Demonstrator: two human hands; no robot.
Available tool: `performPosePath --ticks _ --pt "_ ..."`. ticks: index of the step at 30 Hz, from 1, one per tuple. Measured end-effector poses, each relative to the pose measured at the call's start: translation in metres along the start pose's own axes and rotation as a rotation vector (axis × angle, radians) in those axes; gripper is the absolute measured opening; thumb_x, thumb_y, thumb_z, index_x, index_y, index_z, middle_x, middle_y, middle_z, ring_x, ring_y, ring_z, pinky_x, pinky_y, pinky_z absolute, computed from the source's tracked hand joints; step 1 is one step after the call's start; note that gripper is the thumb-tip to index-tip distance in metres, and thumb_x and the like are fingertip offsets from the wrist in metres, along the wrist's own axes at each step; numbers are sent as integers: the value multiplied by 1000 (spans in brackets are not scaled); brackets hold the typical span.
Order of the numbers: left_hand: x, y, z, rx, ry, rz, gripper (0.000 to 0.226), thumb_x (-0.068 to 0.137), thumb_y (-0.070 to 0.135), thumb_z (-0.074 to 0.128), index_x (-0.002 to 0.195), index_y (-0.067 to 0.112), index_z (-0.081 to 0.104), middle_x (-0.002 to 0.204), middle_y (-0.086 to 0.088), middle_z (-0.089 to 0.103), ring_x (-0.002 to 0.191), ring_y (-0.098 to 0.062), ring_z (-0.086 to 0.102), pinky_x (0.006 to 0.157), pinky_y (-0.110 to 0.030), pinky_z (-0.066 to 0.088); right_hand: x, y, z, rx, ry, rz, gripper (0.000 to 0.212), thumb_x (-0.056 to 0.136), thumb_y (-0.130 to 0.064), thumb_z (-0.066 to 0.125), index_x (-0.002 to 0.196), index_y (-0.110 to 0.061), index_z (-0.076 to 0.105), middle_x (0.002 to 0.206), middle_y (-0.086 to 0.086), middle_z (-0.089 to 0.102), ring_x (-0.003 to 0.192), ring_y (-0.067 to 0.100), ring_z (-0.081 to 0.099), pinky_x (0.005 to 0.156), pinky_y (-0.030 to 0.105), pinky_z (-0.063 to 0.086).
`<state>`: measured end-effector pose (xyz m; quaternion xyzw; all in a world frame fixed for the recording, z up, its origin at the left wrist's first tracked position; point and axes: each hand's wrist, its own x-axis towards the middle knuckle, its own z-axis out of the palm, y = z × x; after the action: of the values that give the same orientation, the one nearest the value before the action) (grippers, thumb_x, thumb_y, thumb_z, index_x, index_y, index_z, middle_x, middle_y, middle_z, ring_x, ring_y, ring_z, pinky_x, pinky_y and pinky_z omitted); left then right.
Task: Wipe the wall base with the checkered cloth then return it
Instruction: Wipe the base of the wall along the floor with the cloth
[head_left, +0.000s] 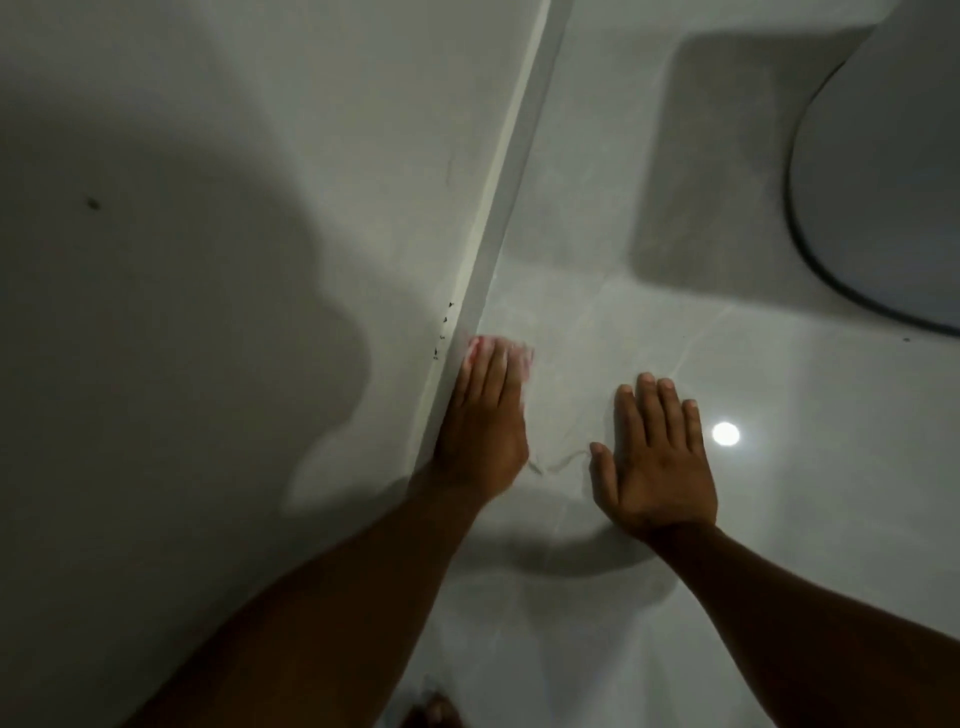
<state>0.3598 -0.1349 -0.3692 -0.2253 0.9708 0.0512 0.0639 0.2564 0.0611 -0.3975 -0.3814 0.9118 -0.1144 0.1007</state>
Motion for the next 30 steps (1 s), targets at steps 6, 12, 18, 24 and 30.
performPosePath --ticks 6,12,18,24,30 --pt "-25 4 8 40 -6 -80 69 96 20 47 158 10 19 165 -14 22 154 -33 13 123 -50 23 1 1 1 2 -14 3 79 98 -56 31 160 -7 25 170 18 15 159 32 5 128 51 9" --pt "85 2 -11 30 -4 9 80 91 28 49 158 8 10 166 -19 16 154 -38 9 126 -50 15 0 1 1 7 -5 15 78 98 -55 33 159 -7 29 169 18 18 159 33 8 127 53 12" --pt "182 4 -37 76 -121 -5 105 85 44 68 157 2 4 166 -23 7 154 -40 2 127 -47 0 2 0 1 5 8 17 78 98 -55 33 160 -8 27 169 17 18 159 31 8 128 50 9" --pt "47 2 -23 -74 25 15 76 88 12 61 155 3 26 162 -21 26 153 -39 15 125 -50 18 1 0 0 5 32 12 77 98 -54 36 159 -7 28 169 18 20 158 32 9 128 49 6" --pt "-112 0 3 -159 -11 -59 57 97 9 25 153 7 32 159 -18 35 152 -35 22 118 -55 32 1 0 2 0 62 0 77 97 -53 38 158 -6 29 168 19 20 158 33 10 128 49 6"
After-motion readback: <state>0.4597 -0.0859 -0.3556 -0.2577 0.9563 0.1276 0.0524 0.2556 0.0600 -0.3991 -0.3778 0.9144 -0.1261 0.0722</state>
